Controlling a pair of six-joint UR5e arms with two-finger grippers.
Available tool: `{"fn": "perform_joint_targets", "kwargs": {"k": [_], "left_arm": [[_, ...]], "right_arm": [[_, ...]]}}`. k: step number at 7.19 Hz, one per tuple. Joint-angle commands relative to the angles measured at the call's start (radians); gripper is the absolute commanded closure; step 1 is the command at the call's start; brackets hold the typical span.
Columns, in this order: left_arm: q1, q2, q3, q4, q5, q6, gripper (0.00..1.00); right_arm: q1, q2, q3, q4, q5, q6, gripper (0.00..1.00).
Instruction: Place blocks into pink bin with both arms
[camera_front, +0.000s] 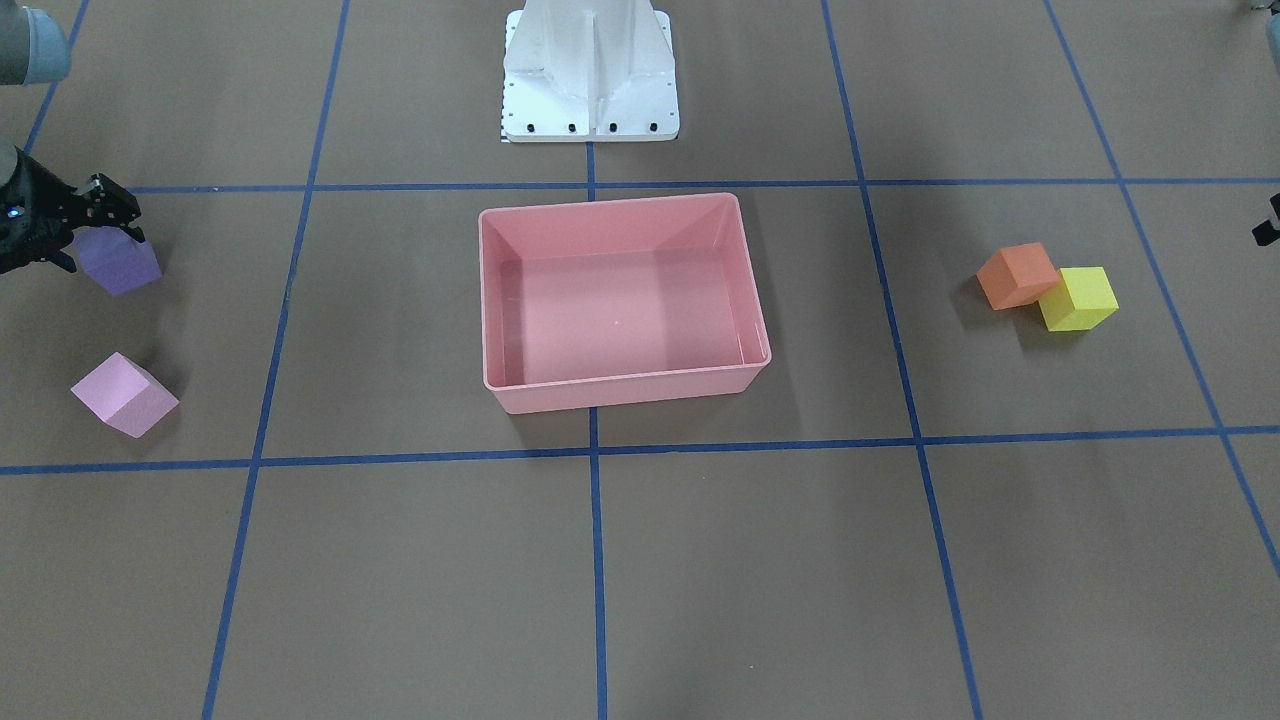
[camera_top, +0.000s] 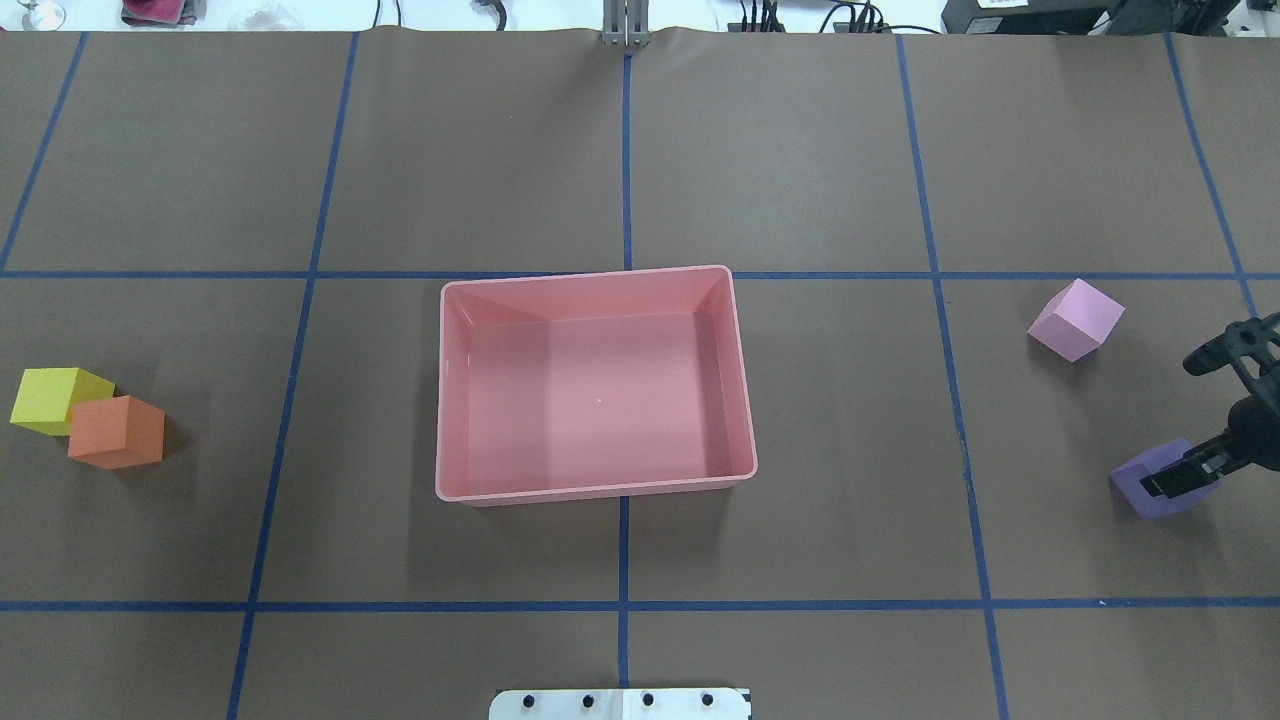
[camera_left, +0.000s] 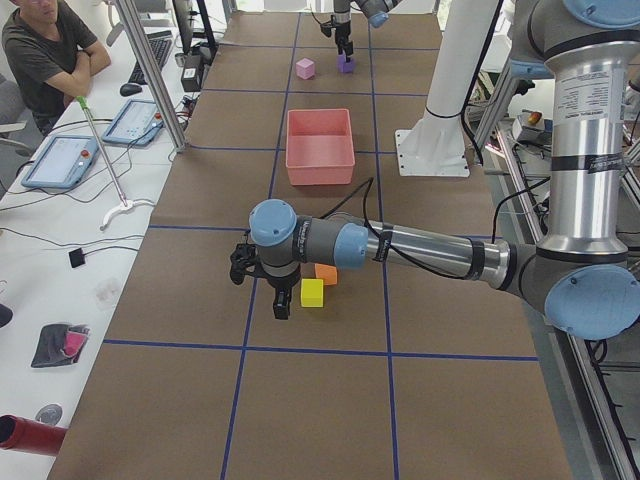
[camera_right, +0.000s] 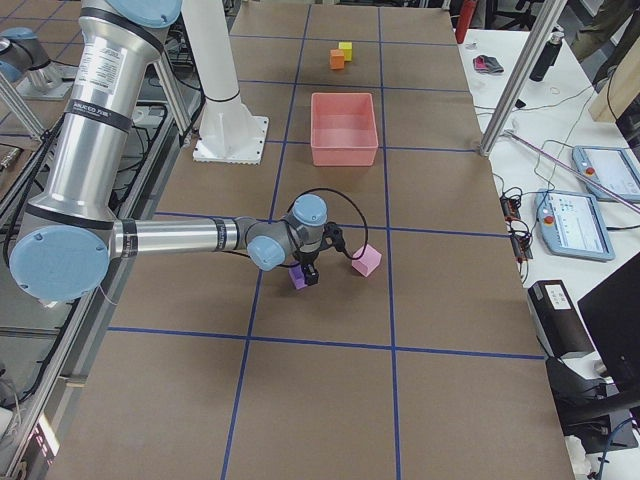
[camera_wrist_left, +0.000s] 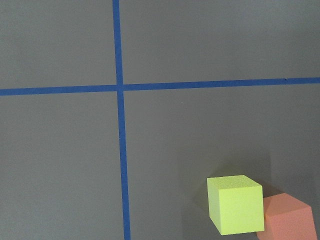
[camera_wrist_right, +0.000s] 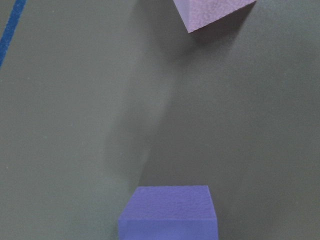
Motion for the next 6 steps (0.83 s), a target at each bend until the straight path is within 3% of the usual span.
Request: {"fn": "perform_joint_targets", "kwargs": {"k": [1,4,5,6], "left_arm": [[0.064,-0.001,0.003,-0.002,0.000,-0.057,0.00],[0.303,0.015,0.006,-0.271,0.073,-0.461,0.00],[0.351,0.052,0.013,-0.340,0.132,-0.488,0.00],[0.373,0.054,0.029,-0.370,0.132,-0.514,0.00]], "right_arm": [[0.000,0.004,0.001,0.003,0.007,0.013,1.00],[0.017,0.080,0.129,-0.066,0.016,0.185,1.00],[0.025,0.182,0.153,-0.163,0.016,0.245,1.00],[0.027,0.285,0.186,-0.275,0.016,0.321,1.00]]}}
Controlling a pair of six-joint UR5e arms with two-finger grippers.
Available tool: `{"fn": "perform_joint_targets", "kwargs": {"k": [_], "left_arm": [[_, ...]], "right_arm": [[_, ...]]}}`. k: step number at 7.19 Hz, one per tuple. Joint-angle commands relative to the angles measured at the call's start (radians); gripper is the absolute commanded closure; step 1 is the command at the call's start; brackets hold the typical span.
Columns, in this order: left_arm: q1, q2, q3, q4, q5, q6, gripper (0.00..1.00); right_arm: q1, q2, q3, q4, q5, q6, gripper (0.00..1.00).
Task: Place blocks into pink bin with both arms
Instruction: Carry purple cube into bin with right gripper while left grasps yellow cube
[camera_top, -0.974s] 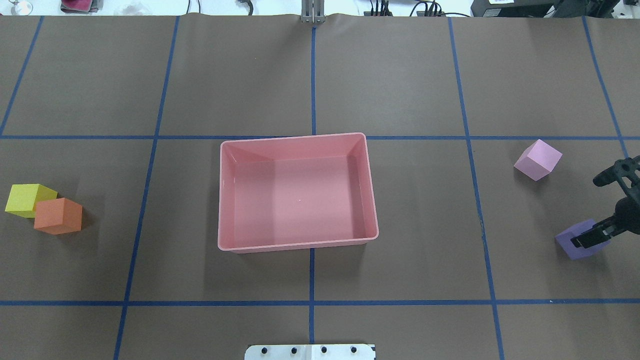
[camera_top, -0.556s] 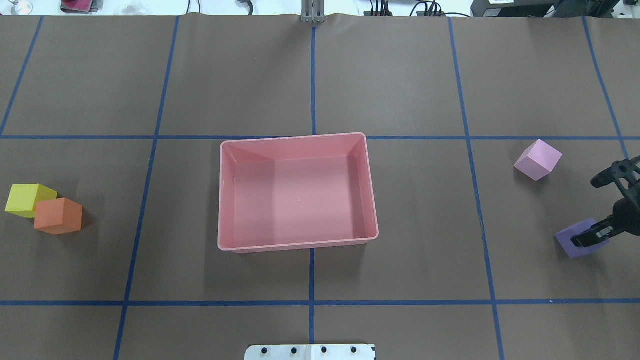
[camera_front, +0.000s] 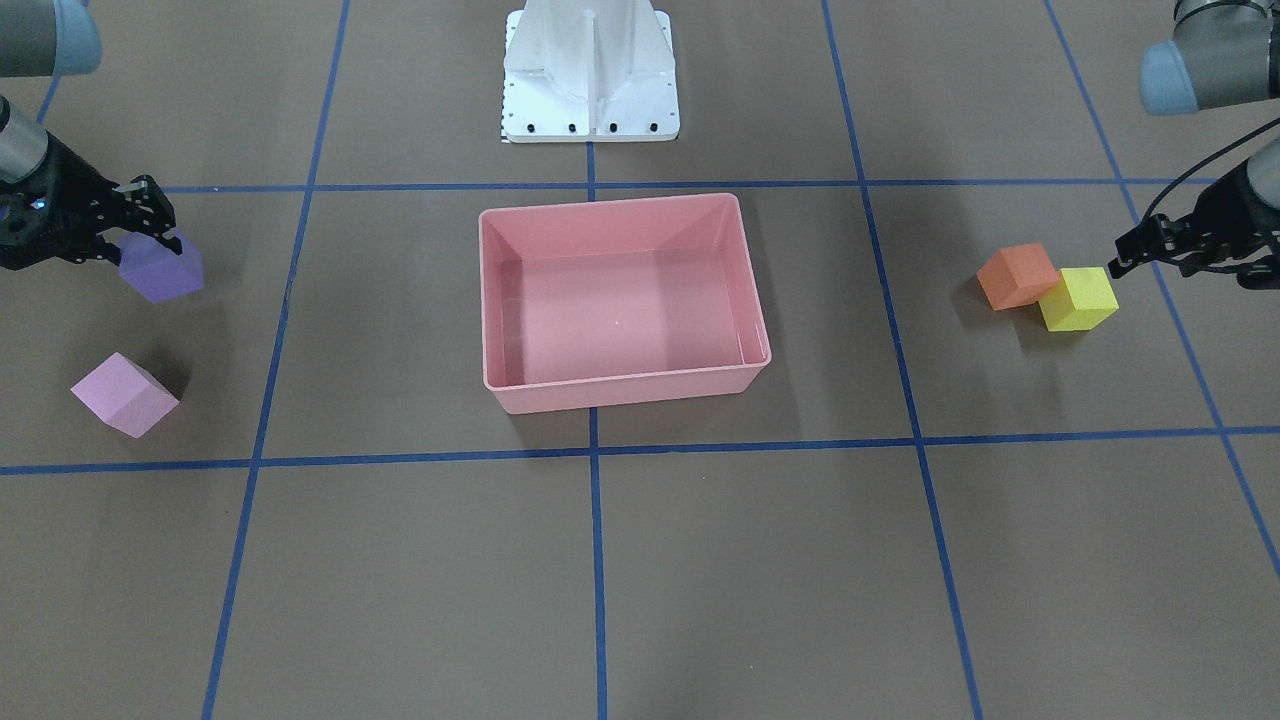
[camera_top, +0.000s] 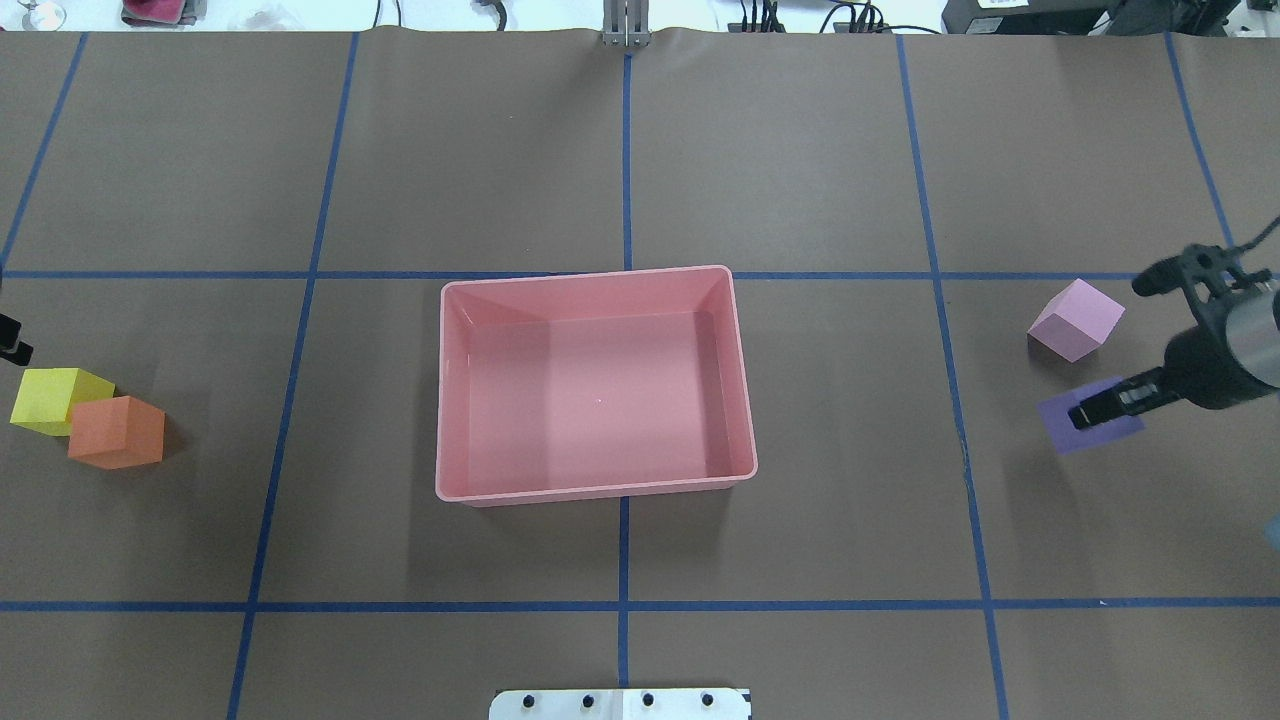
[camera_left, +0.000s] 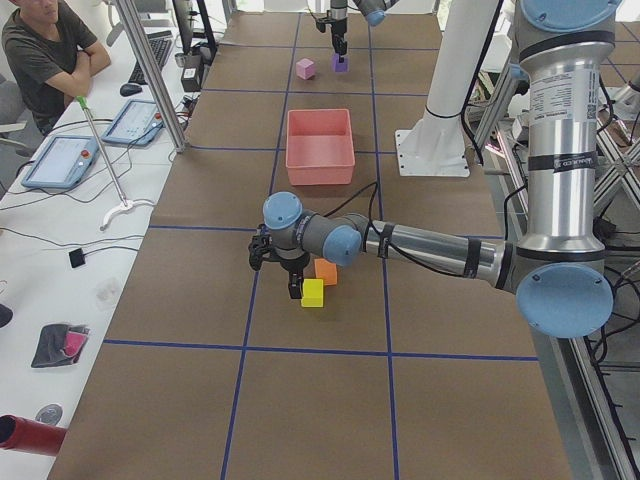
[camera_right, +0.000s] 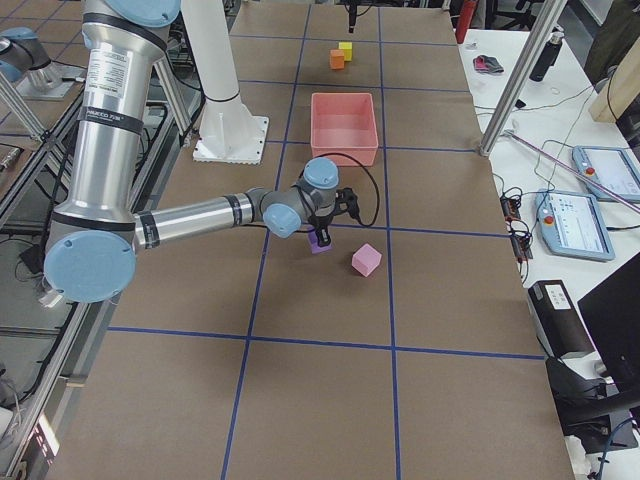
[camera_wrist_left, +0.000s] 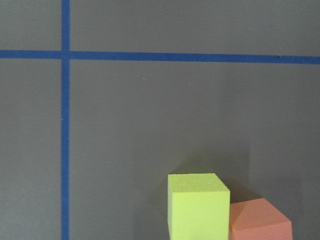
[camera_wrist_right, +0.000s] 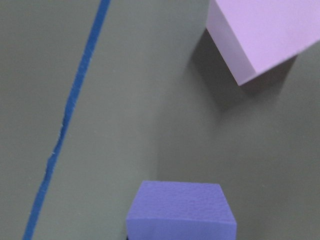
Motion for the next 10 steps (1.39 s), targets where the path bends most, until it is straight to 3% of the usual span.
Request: {"fn": "perform_joint_targets", "kwargs": {"k": [1,3,4,8,10], "left_arm": [[0.086,0.014,0.022,-0.067,0.036,-0.096,0.00],[0.106,0.016,0.091,-0.144,0.066,-0.105,0.00],[0.106,0.005,0.100,-0.152,0.060,-0.116,0.00],[0.109,-0.036,0.126,-0.150,0.056,-0.188,0.02],[0.111,-0.041,0.131,-0.150,0.057,-0.190,0.41]], "right_arm": [[-0.001,0.251,0.054,-0.238,0.000,0.175,1.00],[-0.088,0.529,0.054,-0.461,-0.016,0.379,1.00],[-0.116,0.608,0.056,-0.518,-0.041,0.417,1.00],[-0.299,0.691,0.050,-0.519,-0.208,0.576,1.00],[-0.366,0.697,0.042,-0.519,-0.254,0.610,1.00]]}}
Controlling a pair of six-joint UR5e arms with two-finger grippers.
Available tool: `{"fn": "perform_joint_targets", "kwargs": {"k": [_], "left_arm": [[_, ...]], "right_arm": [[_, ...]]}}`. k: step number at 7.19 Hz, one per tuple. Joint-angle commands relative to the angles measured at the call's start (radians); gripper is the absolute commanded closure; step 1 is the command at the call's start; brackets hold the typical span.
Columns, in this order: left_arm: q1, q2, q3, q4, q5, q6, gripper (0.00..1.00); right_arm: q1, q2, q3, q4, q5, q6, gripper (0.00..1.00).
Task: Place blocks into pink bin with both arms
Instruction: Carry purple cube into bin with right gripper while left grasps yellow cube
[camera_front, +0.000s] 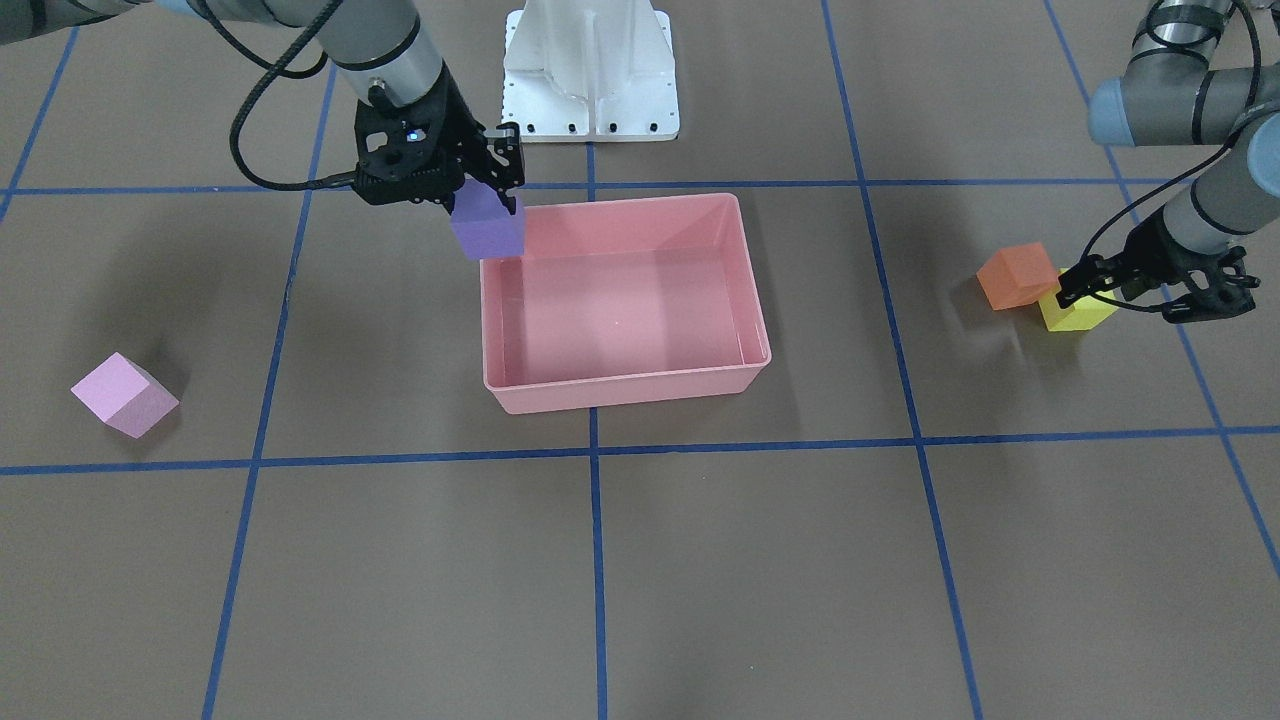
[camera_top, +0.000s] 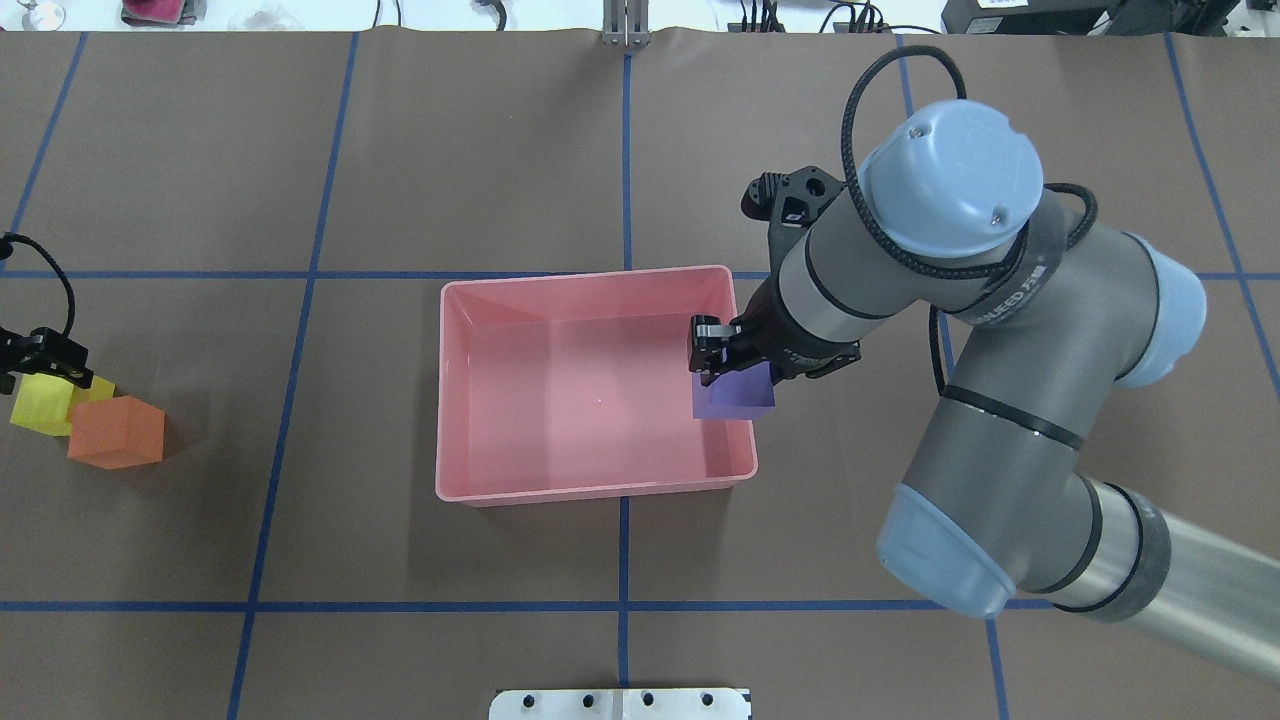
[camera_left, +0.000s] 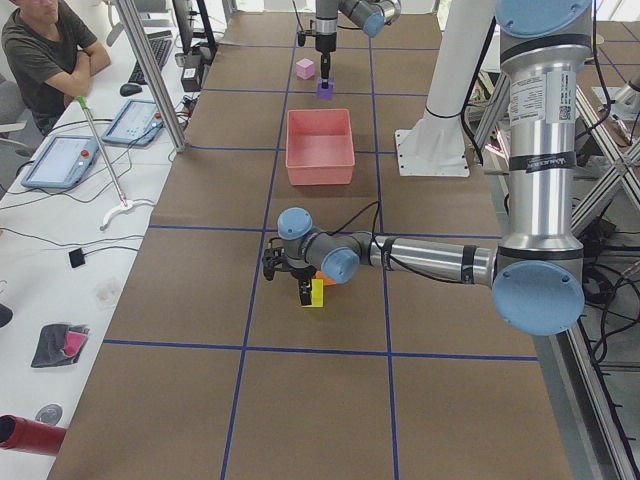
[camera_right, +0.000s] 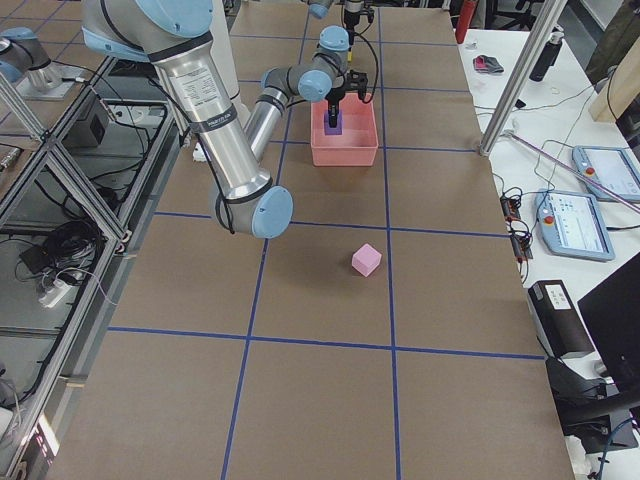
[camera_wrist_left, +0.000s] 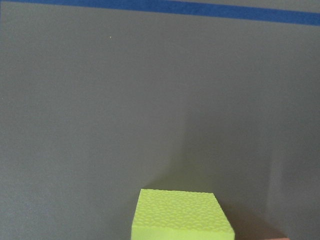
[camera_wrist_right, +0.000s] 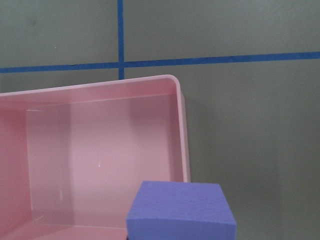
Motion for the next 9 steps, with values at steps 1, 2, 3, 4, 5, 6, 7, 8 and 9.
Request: {"fn": "perform_joint_targets", "kwargs": {"k": [1,2,3,4,5,6,7,8,9], "left_arm": [[0.001,-0.003,0.002,0.000,0.000,-0.003,0.56],[-0.001,-0.003,0.002,0.000,0.000,-0.002,0.71],[-0.001,-0.003,-0.003,0.000,-0.002,-0.002,0.77],[-0.001,-0.004,-0.007,0.003,-0.055,-0.002,0.84],[-0.004,-0.004,-0.027,0.008,-0.125,0.000,0.84],[-0.023,-0.004,-0.067,0.012,-0.152,-0.002,0.84],[-0.059,-0.007,-0.117,0.030,-0.154,-0.003,0.84],[-0.076,-0.047,-0.195,0.132,-0.152,-0.006,0.84],[-0.077,-0.155,-0.275,0.328,-0.151,-0.034,0.84]], "right_arm": [[-0.082,0.017,-0.013,0.001,-0.070,0.058,1.00],[-0.110,0.032,-0.033,0.004,-0.101,0.072,1.00],[-0.124,0.075,-0.082,0.008,-0.104,0.095,1.00],[-0.139,0.096,-0.120,0.009,-0.123,0.108,1.00],[-0.155,0.096,-0.134,0.012,-0.145,0.106,1.00],[-0.156,0.101,-0.156,0.012,-0.149,0.105,0.69],[-0.156,0.099,-0.170,0.029,-0.149,0.103,0.39],[-0.156,0.098,-0.205,0.094,-0.149,0.108,0.10],[-0.155,0.093,-0.211,0.113,-0.149,0.108,0.02]]}}
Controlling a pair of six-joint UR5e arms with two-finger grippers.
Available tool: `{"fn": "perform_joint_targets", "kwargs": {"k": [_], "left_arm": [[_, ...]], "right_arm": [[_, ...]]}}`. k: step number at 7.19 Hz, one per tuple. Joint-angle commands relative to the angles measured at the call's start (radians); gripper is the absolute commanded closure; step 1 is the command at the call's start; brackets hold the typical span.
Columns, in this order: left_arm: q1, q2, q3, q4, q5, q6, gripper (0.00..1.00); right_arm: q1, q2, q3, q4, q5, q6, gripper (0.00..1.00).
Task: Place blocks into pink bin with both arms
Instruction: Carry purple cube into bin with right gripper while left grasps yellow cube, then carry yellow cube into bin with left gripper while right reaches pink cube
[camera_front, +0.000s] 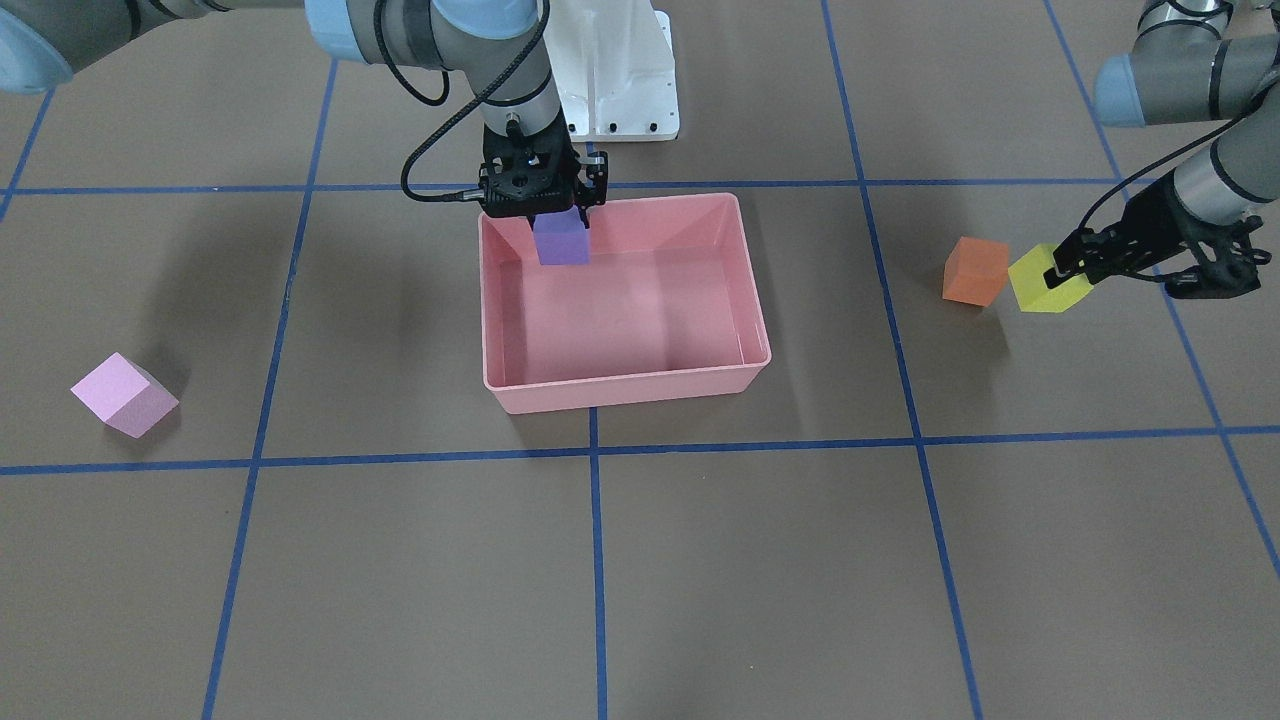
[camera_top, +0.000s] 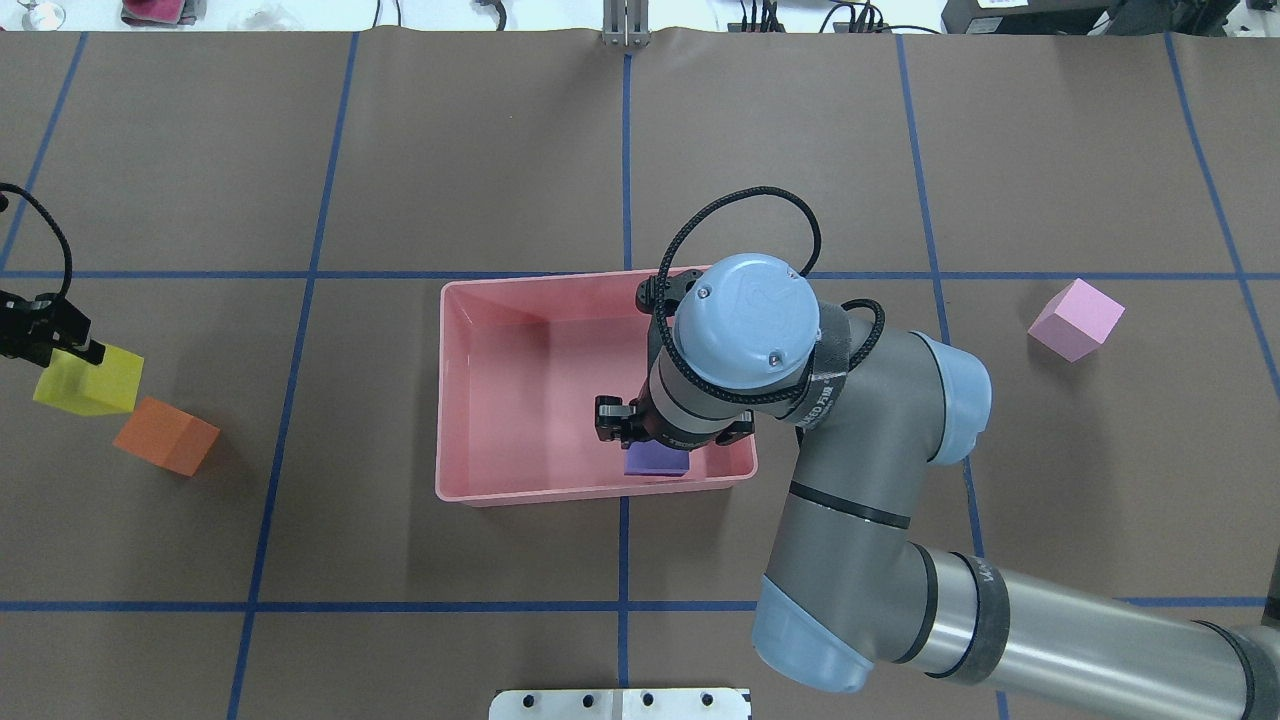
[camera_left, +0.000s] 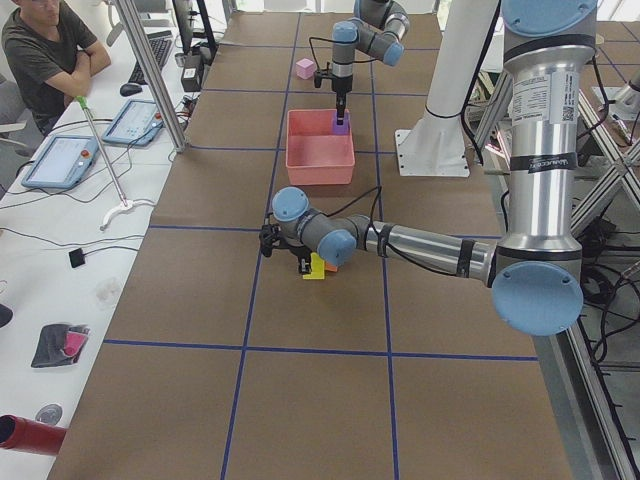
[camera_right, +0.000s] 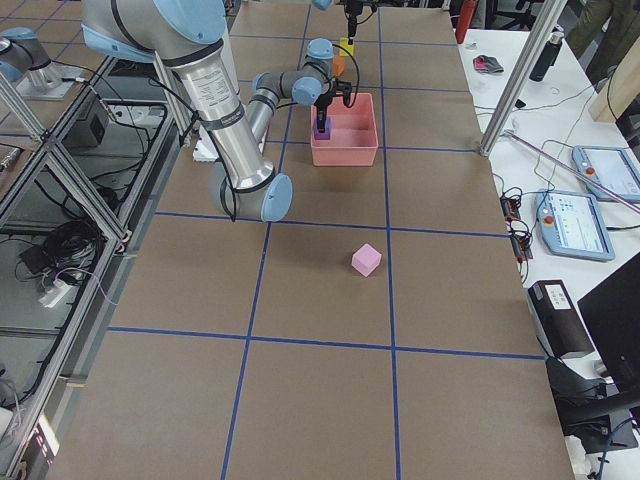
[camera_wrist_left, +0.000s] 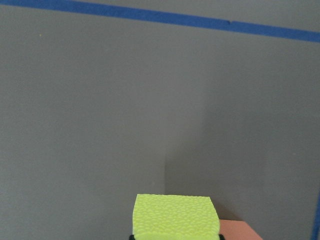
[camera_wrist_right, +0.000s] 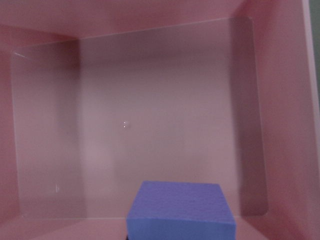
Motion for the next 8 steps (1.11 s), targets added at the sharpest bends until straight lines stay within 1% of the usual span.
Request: {"fn": "perform_joint_targets", "kwargs": {"k": [1,2,3,4,5,6,7,8], "left_arm": [[-0.011,-0.231,-0.154,0.348,-0.003,-0.127,0.84],[0.015,-0.317,-0.179,0.383,-0.003,-0.276,0.83],[0.106,-0.373,-0.204,0.384,0.013,-0.420,0.82],[0.201,-0.445,-0.205,0.384,0.086,-0.548,0.82],[0.339,-0.503,-0.199,0.385,0.190,-0.651,0.82],[0.463,-0.533,-0.180,0.385,0.303,-0.715,0.82],[0.533,-0.571,-0.129,0.387,0.379,-0.730,0.81],[0.549,-0.623,-0.070,0.384,0.384,-0.751,0.79]], "right_arm": [[0.011,-0.007,-0.006,0.039,0.002,0.003,0.01],[0.063,-0.027,0.029,0.033,0.028,-0.002,0.01],[0.147,-0.079,0.072,0.033,0.112,-0.017,0.01],[0.253,-0.125,0.097,0.034,0.201,-0.072,0.01],[0.363,-0.183,0.108,0.034,0.270,-0.194,0.01],[0.454,-0.261,0.110,0.034,0.326,-0.357,0.01],[0.506,-0.321,0.104,0.034,0.335,-0.506,0.01],[0.545,-0.358,0.084,0.036,0.334,-0.640,0.01]]}}
